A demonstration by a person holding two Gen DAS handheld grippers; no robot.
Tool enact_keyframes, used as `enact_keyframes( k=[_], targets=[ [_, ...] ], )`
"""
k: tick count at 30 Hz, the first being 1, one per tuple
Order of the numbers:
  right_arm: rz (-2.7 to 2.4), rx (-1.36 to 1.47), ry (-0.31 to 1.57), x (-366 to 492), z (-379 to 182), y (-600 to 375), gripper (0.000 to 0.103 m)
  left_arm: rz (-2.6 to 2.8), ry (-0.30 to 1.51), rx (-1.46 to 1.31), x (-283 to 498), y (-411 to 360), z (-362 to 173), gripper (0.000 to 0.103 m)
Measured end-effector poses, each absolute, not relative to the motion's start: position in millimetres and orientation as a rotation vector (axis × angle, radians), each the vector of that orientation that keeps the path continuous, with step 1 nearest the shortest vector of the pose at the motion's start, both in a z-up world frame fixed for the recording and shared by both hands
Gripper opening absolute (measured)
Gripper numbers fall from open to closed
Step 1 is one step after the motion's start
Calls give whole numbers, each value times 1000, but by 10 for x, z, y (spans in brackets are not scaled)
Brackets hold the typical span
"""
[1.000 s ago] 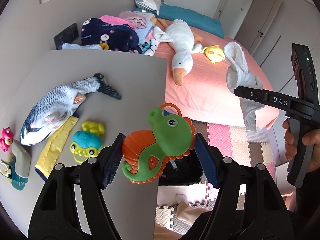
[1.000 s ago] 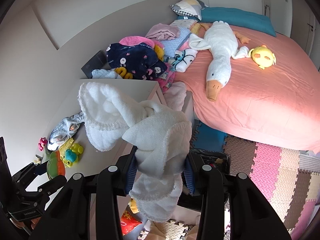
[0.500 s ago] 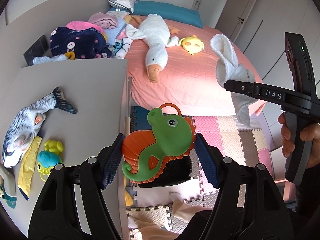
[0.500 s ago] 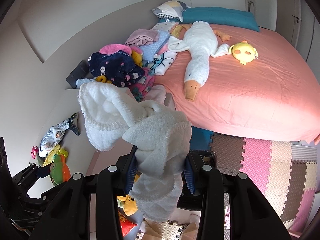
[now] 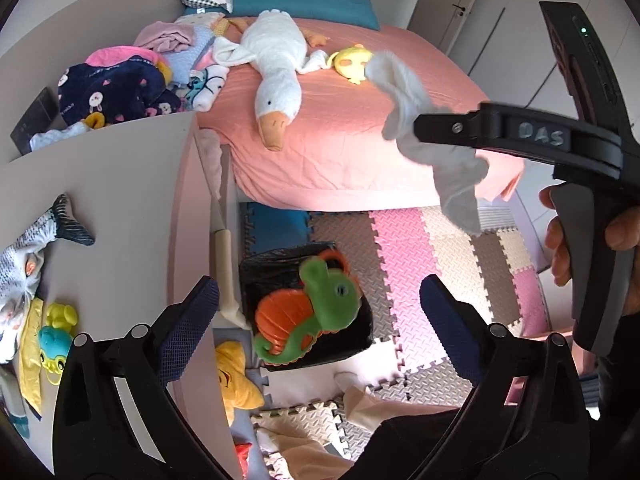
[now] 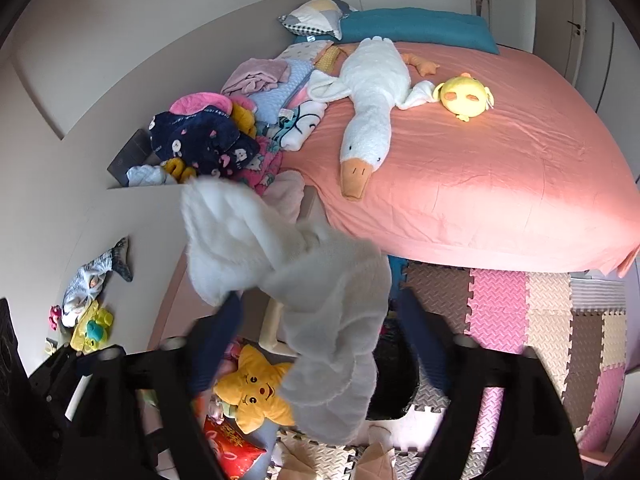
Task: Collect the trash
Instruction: 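Carry the seahorse and towel over the black bin and open both tools, then move both tools back over the table toward the yellow strip and frog toy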
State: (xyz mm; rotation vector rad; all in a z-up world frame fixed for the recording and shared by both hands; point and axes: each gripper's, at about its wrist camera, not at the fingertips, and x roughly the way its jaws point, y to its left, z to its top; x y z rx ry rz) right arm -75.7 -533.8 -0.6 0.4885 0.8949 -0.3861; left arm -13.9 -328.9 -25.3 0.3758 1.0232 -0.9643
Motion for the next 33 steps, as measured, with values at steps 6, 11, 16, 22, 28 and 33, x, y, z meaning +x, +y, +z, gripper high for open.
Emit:
enact_keyframes(
  k=[6,11,16,22,28,33],
  targets=[
    [-488,428,874,-779,46,-5457,100,-925,1049,363,-90,-3273,-293,97],
    [-482,444,867,-775,28,-5482,100,-900,1050,349,-20,-3190,-280,97],
    [-461,435,872,-738,22,-5397,100,-871,1056,331,26,-3083,-295,97],
    [-431,421,882,-641,-5,-5239,100,-835,1058,311,64,-2908,-303,97],
    [-384,410,893,-480,-29,-5003,100,-788,1056,305,120,-2649,-319,97],
    [-338,391,912,-320,-67,-4749,100,-740,1063,280,206,-2370,-340,97]
  ],
)
